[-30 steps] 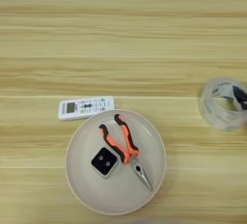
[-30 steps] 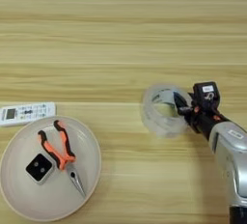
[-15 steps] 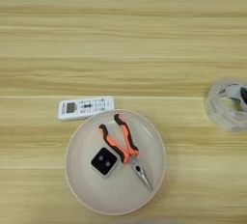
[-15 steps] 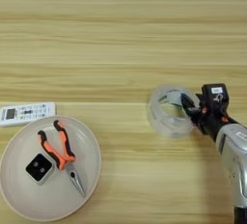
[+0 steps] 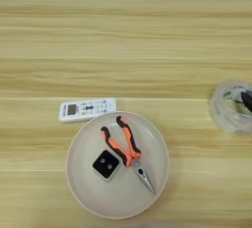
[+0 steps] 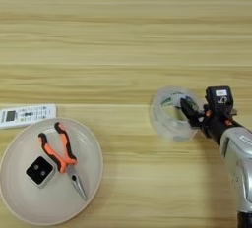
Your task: Move the objects on the table
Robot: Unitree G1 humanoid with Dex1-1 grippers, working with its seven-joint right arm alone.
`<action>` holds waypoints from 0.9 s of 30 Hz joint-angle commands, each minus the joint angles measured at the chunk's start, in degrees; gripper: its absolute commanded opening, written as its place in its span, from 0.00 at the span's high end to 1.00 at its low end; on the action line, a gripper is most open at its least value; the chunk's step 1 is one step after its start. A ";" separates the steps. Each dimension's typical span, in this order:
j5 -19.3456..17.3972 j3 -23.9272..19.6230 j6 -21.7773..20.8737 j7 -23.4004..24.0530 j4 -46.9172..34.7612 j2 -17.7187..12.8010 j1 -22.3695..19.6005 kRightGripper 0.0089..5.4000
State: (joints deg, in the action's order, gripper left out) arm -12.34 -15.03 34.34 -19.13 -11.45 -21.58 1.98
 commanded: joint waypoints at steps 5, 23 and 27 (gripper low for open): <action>-0.02 1.13 -0.12 0.58 -2.57 -0.39 -1.45 0.18; -0.43 -0.13 1.49 0.98 -7.11 -1.09 -2.51 0.00; -0.67 -0.81 1.62 1.07 -8.88 -1.33 -2.68 0.00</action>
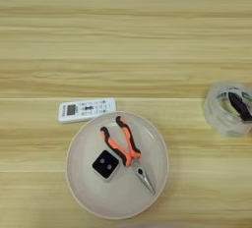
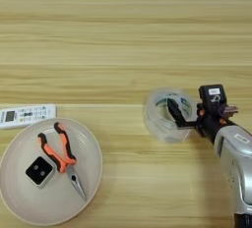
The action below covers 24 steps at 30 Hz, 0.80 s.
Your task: Move the objects on the table
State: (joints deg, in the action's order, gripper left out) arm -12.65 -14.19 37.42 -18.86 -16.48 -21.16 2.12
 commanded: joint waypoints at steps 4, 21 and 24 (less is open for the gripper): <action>-1.00 -1.80 -1.65 0.31 -6.92 -1.52 -2.84 0.00; -1.42 7.76 -6.07 -2.98 -20.87 0.96 -2.08 0.00; -1.23 10.48 -6.34 -3.50 -22.46 1.15 -2.03 0.00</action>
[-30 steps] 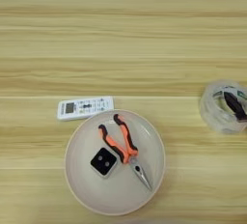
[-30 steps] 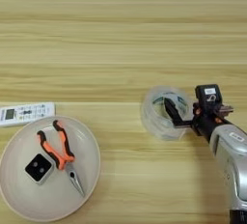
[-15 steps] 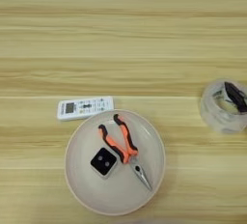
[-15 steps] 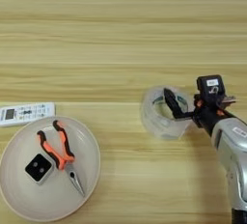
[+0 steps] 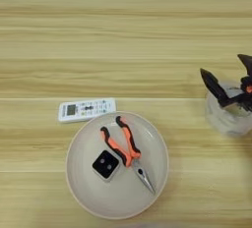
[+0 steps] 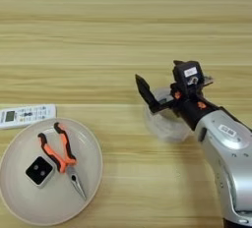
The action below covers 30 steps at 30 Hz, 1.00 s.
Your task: Move the objects on the table
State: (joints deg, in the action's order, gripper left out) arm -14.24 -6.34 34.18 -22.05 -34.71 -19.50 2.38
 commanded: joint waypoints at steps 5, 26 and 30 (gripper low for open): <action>0.85 7.54 -2.83 -0.96 -5.54 0.26 -2.79 0.00; 10.22 25.00 -7.81 -2.29 5.04 0.78 0.92 0.00; 11.46 25.74 -8.35 -2.24 6.81 1.15 0.82 0.00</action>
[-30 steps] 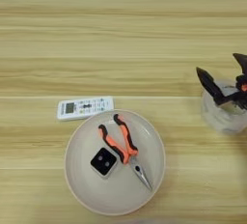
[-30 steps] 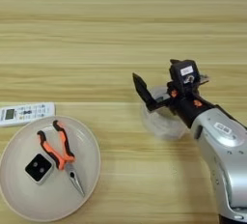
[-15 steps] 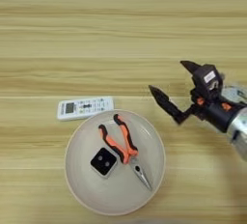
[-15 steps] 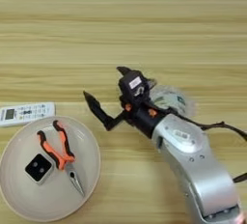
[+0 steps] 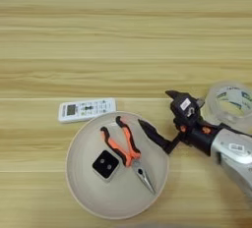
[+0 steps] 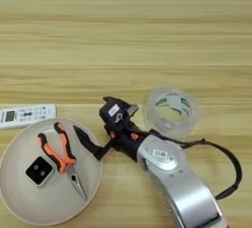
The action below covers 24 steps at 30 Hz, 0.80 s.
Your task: Move the objects on the table
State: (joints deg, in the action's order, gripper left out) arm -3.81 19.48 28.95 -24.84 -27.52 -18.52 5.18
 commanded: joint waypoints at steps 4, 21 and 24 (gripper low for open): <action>1.98 1.25 -3.30 0.13 0.13 0.36 -1.65 0.00; 11.09 3.58 -9.60 2.67 7.81 0.87 -2.76 0.00; 12.96 3.20 -10.67 3.75 9.46 0.61 -3.21 0.00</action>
State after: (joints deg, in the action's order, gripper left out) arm 7.66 24.27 20.46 -22.83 -17.84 -17.54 4.62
